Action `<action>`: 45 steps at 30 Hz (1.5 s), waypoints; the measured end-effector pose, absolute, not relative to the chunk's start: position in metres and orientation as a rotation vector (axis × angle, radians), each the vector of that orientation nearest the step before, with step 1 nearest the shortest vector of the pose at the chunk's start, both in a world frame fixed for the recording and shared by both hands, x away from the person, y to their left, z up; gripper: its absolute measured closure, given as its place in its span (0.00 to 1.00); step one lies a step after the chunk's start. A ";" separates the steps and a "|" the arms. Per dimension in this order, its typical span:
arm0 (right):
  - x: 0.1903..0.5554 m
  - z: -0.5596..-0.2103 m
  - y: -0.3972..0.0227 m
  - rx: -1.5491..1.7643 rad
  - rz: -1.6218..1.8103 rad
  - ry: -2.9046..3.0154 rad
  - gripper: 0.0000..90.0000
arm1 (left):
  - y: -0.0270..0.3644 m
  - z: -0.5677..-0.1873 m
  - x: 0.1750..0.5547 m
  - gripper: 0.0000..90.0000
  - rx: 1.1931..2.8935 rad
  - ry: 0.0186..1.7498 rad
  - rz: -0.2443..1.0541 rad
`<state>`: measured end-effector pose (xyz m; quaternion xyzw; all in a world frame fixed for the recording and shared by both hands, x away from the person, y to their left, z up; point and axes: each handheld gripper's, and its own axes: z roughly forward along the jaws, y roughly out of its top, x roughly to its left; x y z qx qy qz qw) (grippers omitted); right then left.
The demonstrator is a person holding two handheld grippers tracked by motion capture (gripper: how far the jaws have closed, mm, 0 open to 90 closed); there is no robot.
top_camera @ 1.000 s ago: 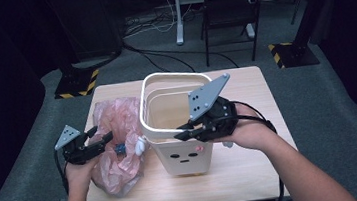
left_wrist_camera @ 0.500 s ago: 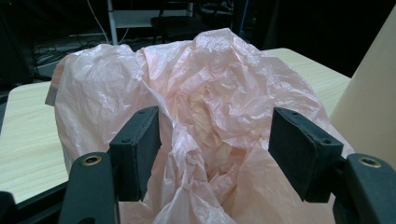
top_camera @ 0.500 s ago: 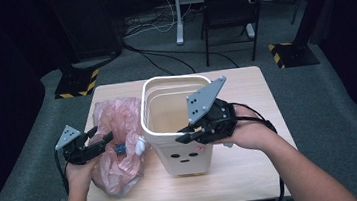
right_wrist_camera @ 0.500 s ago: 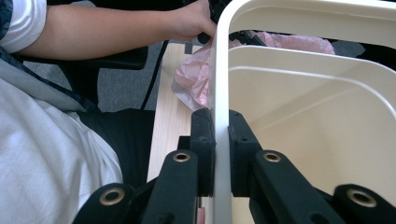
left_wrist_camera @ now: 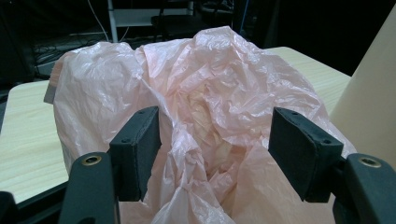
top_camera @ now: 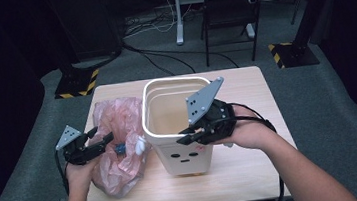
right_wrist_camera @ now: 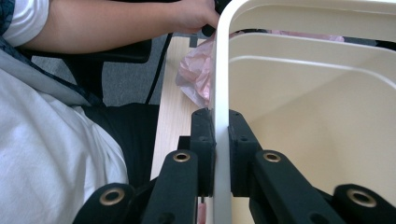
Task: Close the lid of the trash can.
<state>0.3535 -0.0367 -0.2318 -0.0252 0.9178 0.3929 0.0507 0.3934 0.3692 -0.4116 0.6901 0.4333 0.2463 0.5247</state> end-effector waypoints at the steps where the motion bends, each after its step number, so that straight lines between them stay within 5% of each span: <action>1: 0.354 -0.232 -0.037 -0.075 1.196 2.797 0.93 | 0.369 -0.412 0.393 0.38 1.652 1.036 0.589; 32: 0.359 -0.240 -0.033 -0.077 1.167 2.848 0.91 | 0.369 -0.412 0.394 0.38 1.656 1.036 0.589; 35: 0.358 -0.240 -0.035 -0.063 1.210 2.811 0.79 | 0.369 -0.412 0.393 0.38 1.657 1.036 0.589; 45: 0.353 -0.237 -0.048 -0.007 1.336 2.728 0.67 | 0.368 -0.412 0.393 0.38 1.658 1.034 0.590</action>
